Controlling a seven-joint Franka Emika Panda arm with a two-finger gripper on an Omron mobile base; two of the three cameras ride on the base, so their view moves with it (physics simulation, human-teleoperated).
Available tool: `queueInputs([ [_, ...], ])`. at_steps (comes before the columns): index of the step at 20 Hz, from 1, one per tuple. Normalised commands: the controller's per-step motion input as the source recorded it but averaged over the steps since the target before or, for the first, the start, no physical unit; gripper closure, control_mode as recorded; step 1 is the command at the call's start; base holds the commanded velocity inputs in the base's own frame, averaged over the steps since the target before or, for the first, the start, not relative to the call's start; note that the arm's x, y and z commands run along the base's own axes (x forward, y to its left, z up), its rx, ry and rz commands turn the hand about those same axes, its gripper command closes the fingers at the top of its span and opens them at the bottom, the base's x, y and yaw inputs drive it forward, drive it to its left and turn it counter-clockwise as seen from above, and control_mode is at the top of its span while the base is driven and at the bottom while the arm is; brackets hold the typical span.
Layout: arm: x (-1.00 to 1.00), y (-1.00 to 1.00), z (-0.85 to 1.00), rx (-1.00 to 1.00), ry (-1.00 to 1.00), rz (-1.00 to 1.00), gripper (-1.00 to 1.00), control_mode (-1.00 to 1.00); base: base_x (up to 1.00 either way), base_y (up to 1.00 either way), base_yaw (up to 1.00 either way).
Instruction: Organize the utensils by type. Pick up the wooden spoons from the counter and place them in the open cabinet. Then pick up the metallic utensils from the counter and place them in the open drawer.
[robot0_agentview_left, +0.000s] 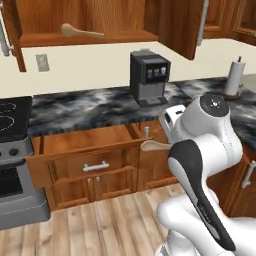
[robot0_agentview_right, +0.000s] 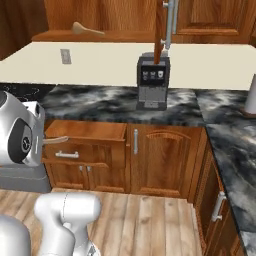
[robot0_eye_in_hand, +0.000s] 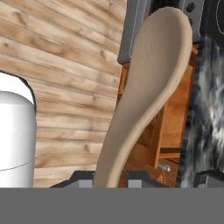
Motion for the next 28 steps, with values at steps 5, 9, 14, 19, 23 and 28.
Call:
queueInputs([
  [5,0.00,0.00,0.00,0.00,0.00,0.00,1.00,1.00,0.60,0.36,-0.24],
  [9,0.00,0.00,0.00,0.00,0.00,0.00,1.00,1.00,0.55,0.39,-0.01],
  [14,0.00,0.00,0.00,0.00,0.00,0.00,1.00,1.00,0.57,0.37,0.00],
  [19,0.00,0.00,0.00,0.00,0.00,0.00,1.00,1.00,0.56,0.26,0.00],
  [23,0.00,0.00,0.00,0.00,0.00,0.00,1.00,1.00,0.47,0.20,0.00],
  [28,0.00,0.00,0.00,0.00,0.00,0.00,1.00,1.00,0.38,0.15,0.00],
])
